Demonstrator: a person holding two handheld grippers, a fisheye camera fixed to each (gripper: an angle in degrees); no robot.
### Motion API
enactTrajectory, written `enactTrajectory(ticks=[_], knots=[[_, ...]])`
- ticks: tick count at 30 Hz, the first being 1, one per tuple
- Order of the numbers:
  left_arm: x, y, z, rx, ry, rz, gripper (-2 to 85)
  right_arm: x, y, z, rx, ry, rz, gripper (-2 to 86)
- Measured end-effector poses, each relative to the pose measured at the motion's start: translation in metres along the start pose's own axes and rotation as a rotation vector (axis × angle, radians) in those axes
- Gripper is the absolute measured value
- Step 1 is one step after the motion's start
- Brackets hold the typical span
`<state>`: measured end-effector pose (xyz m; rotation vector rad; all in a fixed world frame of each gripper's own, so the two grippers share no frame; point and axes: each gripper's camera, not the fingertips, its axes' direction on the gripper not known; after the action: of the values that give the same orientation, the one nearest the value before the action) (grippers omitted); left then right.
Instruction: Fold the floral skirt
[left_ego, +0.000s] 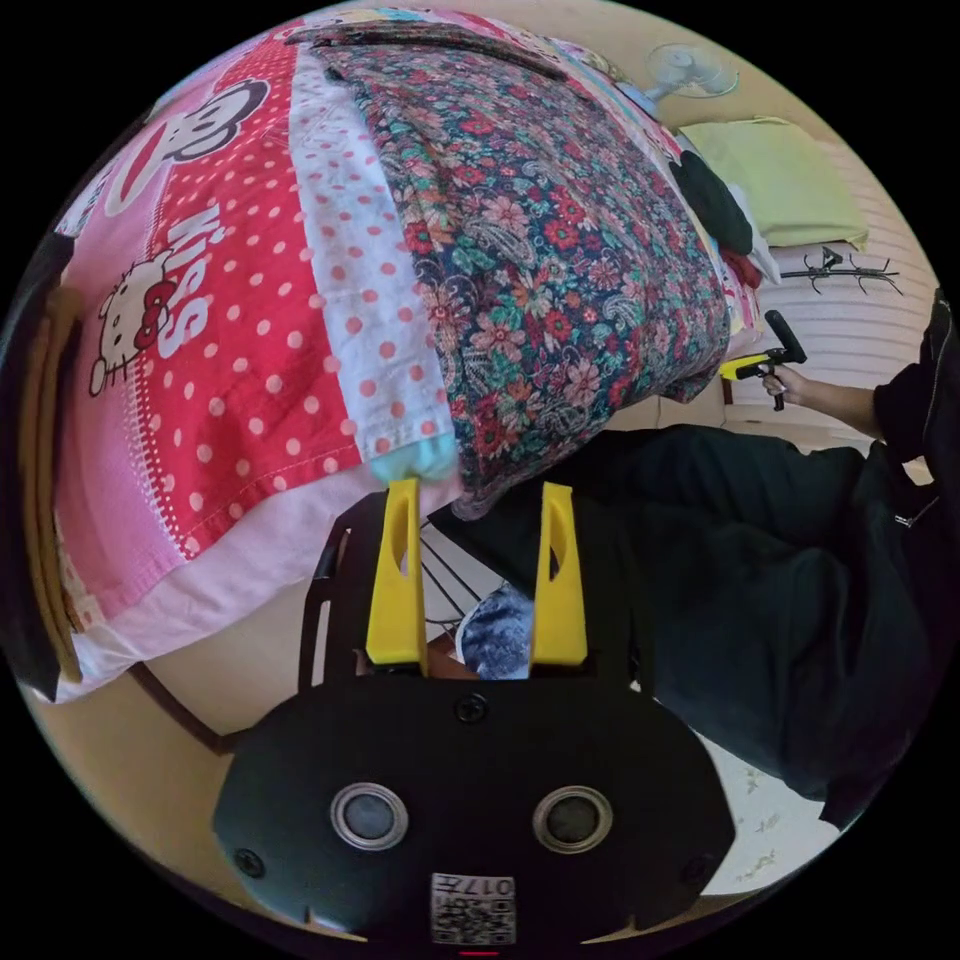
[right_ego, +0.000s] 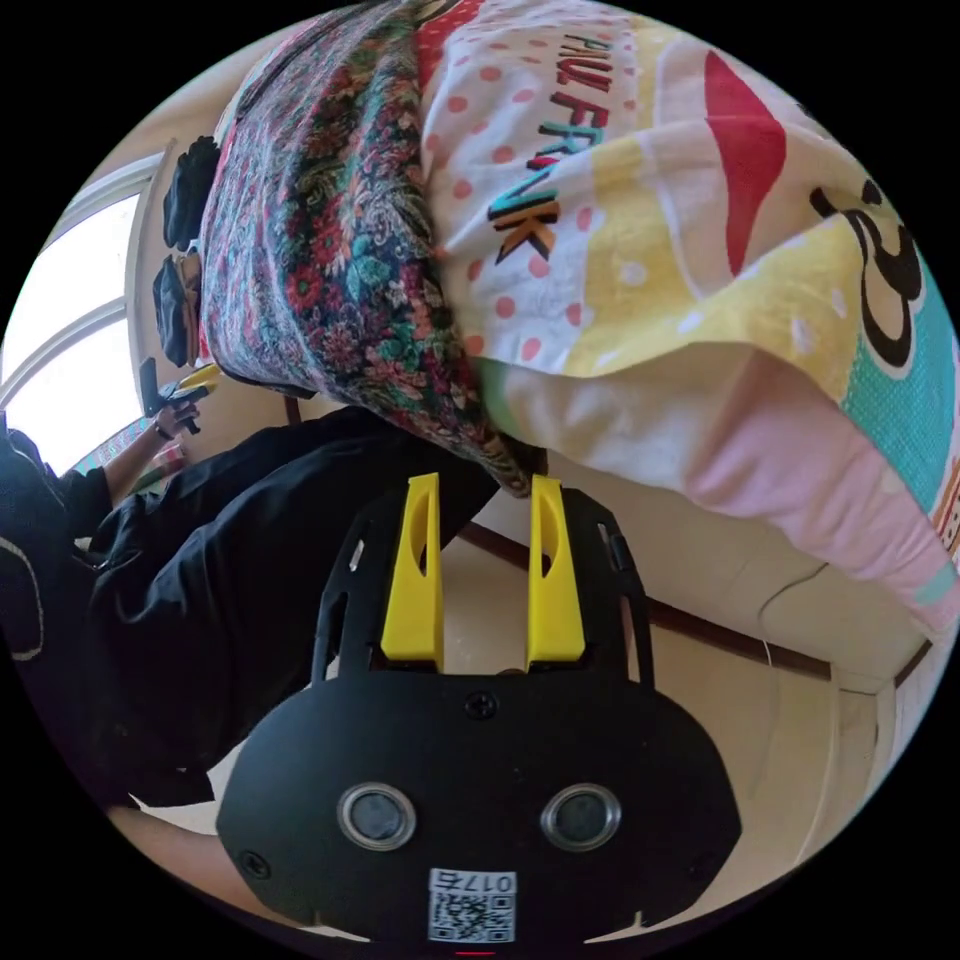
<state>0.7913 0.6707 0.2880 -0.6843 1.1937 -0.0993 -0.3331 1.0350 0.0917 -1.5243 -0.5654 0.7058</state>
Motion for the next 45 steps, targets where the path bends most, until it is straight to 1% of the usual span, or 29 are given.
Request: enactTrajectory(ticks=[3,7,11,13,14,16,18,19,20,22,24,25,27,29,31,33,34,35,36,37,39,41,43,45], knots=[[0.005,0.015,0.007,0.055,-0.036,-0.042,17.0,0.003,-0.005,0.024,0.021,0.005,0.05,12.8],[0.017,0.035,0.031,0.026,-0.077,-0.068,18.1,0.005,-0.01,0.041,0.073,-0.005,0.095,12.6],[0.008,0.032,0.051,0.092,-0.047,-0.149,18.0,0.011,-0.017,0.041,0.146,0.021,0.152,12.4],[-0.002,0.026,0.075,0.089,-0.116,-0.18,16.6,0.015,-0.021,0.041,0.146,0.024,0.159,11.7],[-0.004,0.025,0.081,0.088,-0.119,-0.187,16.1,0.017,-0.023,0.042,0.135,0.027,0.156,10.7],[-0.008,0.021,0.096,0.126,-0.075,-0.215,14.0,0.017,-0.026,0.041,0.102,0.027,0.131,8.6],[-0.007,0.02,0.102,0.134,-0.09,-0.219,12.1,0.015,-0.024,0.037,0.077,0.06,0.095,5.4],[-0.007,0.022,0.107,0.128,-0.089,-0.231,9.8,0.015,-0.022,0.036,0.072,0.067,0.095,5.2],[-0.008,0.024,0.109,0.12,-0.069,-0.235,8.1,0.015,-0.019,0.034,0.056,0.07,0.093,4.8],[-0.014,0.035,0.113,0.104,0.036,-0.269,2.9,0.014,-0.012,0.031,0.03,0.049,0.07,4.3],[-0.018,0.045,0.105,0.104,0.059,-0.305,1.9,0.009,0.0,0.026,-0.025,0.016,0.027,3.7],[-0.019,0.05,0.097,0.096,0.1,-0.308,1.4,0.007,0.003,0.024,-0.037,0.012,0.018,3.6],[-0.014,0.056,0.079,0.068,0.136,-0.271,0.9,-0.002,0.019,0.003,-0.037,-0.031,-0.013,3.1],[-0.001,0.058,0.056,0.018,0.152,-0.182,0.7,-0.011,0.031,-0.02,-0.017,-0.093,-0.04,2.6],[0.01,0.059,0.01,0.008,0.18,-0.106,0.6,-0.024,0.044,-0.049,0.02,-0.138,-0.082,2.2],[0.012,0.058,-0.031,0.039,0.221,-0.089,0.5,-0.041,0.06,-0.096,0.108,-0.219,-0.144,1.8],[0.01,0.057,-0.058,0.074,0.26,-0.096,0.5,-0.045,0.063,-0.109,0.137,-0.24,-0.158,1.7],[0.008,0.056,-0.072,0.095,0.278,-0.101,0.5,-0.049,0.069,-0.134,0.206,-0.271,-0.18,1.6],[0.003,0.053,-0.097,0.145,0.3,-0.118,0.5,-0.05,0.071,-0.159,0.286,-0.293,-0.19,1.5],[-0.004,0.047,-0.118,0.202,0.304,-0.132,0.6,-0.048,0.07,-0.17,0.325,-0.304,-0.192,1.5],[-0.021,0.031,-0.139,0.272,0.316,-0.156,0.7,-0.03,0.054,-0.201,0.451,-0.366,-0.177,1.6],[-0.049,0.007,-0.145,0.332,0.352,-0.22,1.2,-0.005,0.03,-0.211,0.535,-0.428,-0.122,1.8],[-0.101,-0.033,-0.123,0.347,0.463,-0.358,2.7,0.027,-0.002,-0.21,0.594,-0.505,-0.039,2.3],[-0.139,-0.059,-0.098,0.405,0.559,-0.382,4.6,0.074,-0.045,-0.191,0.641,-0.641,0.094,3.4]])
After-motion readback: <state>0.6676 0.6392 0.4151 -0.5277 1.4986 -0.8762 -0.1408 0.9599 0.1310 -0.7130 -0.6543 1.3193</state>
